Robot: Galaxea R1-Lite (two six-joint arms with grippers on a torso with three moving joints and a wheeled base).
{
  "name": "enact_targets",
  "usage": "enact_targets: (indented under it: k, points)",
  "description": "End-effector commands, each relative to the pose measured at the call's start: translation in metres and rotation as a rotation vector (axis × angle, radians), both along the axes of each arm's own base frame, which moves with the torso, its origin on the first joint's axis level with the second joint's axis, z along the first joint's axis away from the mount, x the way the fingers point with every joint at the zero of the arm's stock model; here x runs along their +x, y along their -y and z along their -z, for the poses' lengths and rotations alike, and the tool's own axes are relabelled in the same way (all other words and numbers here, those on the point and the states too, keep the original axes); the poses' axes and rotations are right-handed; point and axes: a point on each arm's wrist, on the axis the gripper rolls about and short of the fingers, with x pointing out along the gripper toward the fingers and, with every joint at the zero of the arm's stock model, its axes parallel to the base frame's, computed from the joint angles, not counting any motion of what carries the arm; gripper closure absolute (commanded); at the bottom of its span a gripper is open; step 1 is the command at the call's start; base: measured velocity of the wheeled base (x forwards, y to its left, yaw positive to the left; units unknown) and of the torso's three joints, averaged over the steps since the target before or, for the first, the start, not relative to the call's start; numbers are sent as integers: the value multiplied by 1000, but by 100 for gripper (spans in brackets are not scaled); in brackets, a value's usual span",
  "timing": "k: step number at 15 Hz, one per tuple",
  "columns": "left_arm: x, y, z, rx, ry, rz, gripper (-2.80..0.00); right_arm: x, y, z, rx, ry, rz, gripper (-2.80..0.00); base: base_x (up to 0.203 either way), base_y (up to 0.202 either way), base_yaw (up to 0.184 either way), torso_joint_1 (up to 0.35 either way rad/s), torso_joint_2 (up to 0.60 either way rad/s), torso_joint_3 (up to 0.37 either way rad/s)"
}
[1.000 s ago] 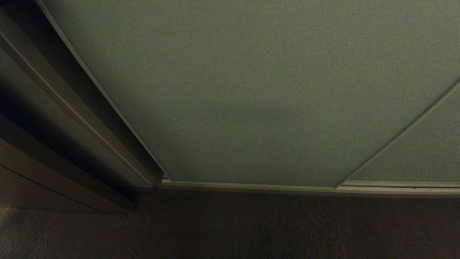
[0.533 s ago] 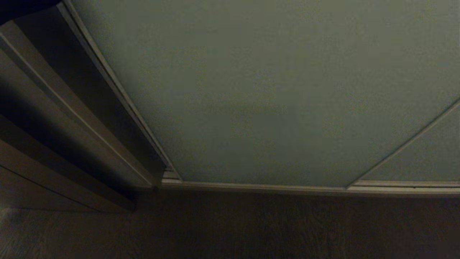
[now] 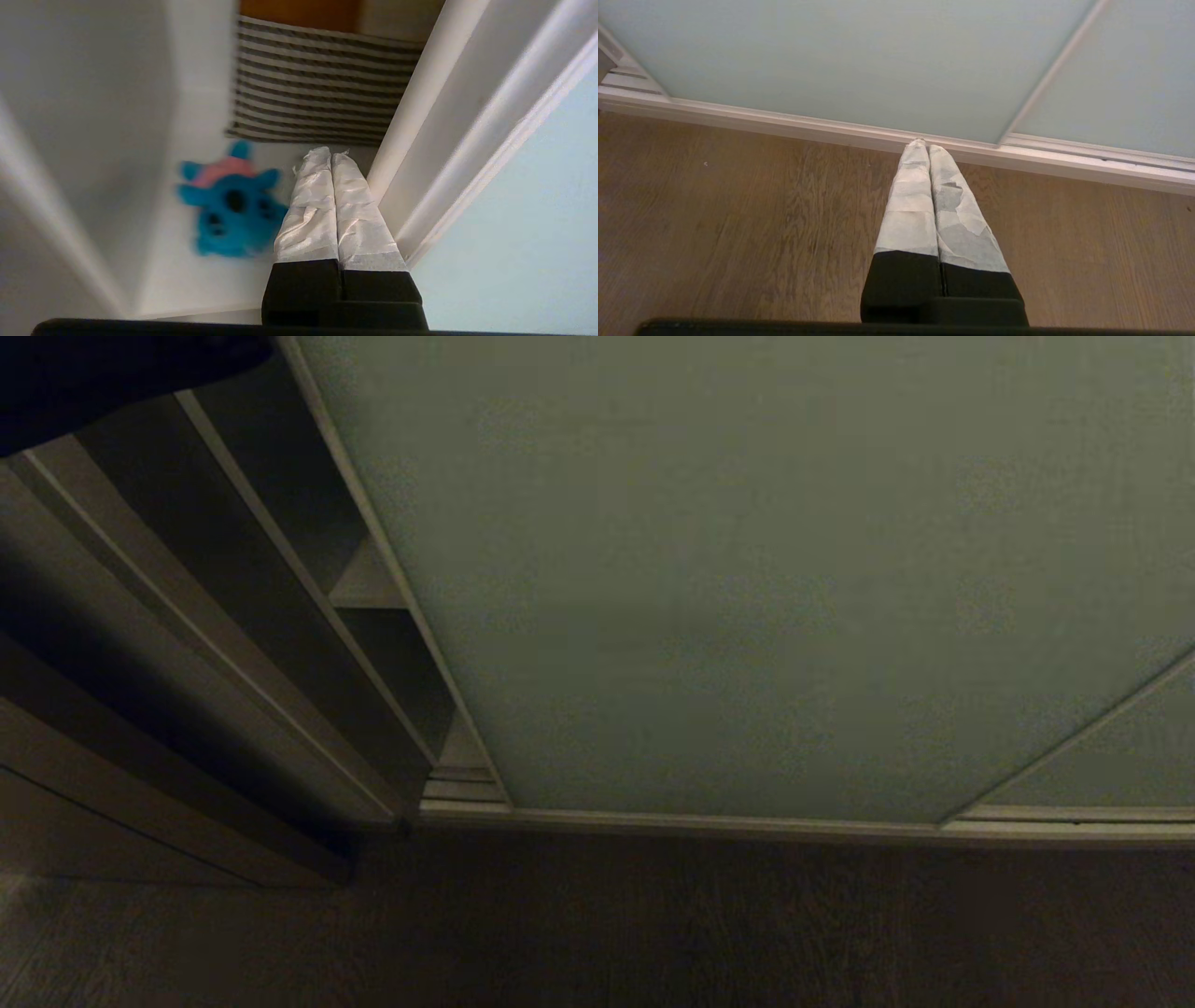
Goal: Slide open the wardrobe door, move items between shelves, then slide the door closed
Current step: Open the door
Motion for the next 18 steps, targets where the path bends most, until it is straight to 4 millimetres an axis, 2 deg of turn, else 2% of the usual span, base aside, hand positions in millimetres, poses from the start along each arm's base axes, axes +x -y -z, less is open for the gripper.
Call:
enact_targets:
  k: [1, 6, 12, 15, 16, 18]
  points:
    - [1, 16, 3, 6, -11, 62, 0, 0, 0, 0, -1, 0, -1, 0, 0, 0, 0, 0, 0, 0]
    - [-7, 51, 16, 35, -48, 195, 0, 0, 0, 0, -1, 0, -1, 0, 0, 0, 0, 0, 0, 0]
    - [-26, 85, 19, 32, -64, 348, 0, 0, 0, 0, -1, 0, -1, 0, 0, 0, 0, 0, 0, 0]
    - [-33, 70, 17, 22, -105, 249, 0, 0, 0, 0, -1, 0, -1, 0, 0, 0, 0, 0, 0, 0]
    - [-33, 58, 16, 14, -118, 161, 0, 0, 0, 0, -1, 0, -1, 0, 0, 0, 0, 0, 0, 0]
    - [-49, 29, 12, 8, -147, 19, 0, 0, 0, 0, -1, 0, -1, 0, 0, 0, 0, 0, 0, 0]
